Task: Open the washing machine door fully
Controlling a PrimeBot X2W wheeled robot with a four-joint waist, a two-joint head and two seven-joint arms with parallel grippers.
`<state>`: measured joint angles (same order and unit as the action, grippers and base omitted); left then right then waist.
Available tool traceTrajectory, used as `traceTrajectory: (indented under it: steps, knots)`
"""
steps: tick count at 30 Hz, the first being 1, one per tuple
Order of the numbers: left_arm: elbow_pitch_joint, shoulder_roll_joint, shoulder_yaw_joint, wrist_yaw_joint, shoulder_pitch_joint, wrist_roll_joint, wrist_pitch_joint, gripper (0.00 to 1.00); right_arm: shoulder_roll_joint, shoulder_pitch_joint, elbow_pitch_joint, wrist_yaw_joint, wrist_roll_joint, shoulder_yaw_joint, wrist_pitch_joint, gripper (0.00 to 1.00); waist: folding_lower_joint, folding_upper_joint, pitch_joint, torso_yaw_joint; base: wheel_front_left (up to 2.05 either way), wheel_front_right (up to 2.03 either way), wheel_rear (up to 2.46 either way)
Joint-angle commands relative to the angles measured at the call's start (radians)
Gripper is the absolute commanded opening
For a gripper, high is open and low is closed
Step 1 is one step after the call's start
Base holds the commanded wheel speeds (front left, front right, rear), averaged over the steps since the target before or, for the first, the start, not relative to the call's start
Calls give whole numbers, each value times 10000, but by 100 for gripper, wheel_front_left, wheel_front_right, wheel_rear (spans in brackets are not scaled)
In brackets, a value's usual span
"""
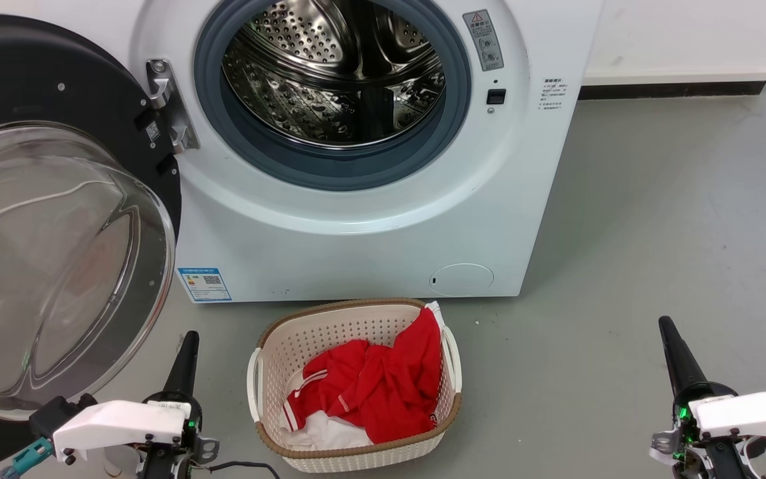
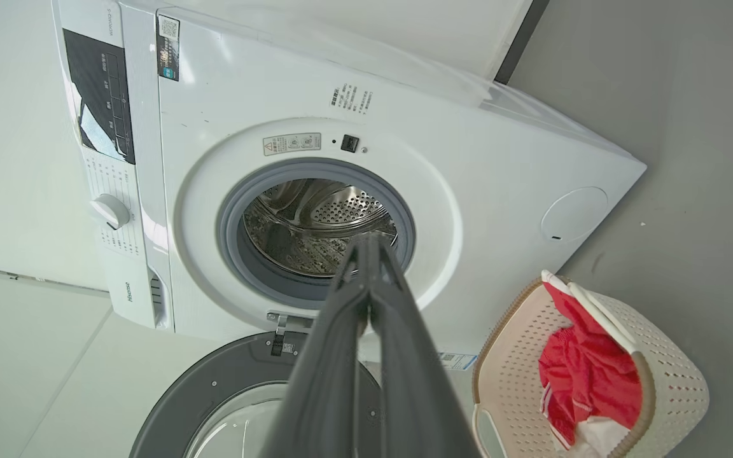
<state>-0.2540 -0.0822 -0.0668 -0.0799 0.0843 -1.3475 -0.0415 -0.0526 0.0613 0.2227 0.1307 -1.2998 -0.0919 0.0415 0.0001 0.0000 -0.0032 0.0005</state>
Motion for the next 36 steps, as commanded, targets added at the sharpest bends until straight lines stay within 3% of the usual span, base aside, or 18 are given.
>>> traceTrajectory:
  steps: [1, 36]
  knots:
    - [89, 26, -54, -124, 184, -198, -56, 0, -33, 201, -22, 1, -260, -35, 56, 0, 0, 0, 2, 0, 0, 0, 0]
    - [102, 322, -496, -517, 285, -2565, -718, 0, -15, 524, 225, 0, -3052, -190, 696, 0, -1, 0, 59, -5, 0, 0, 0]
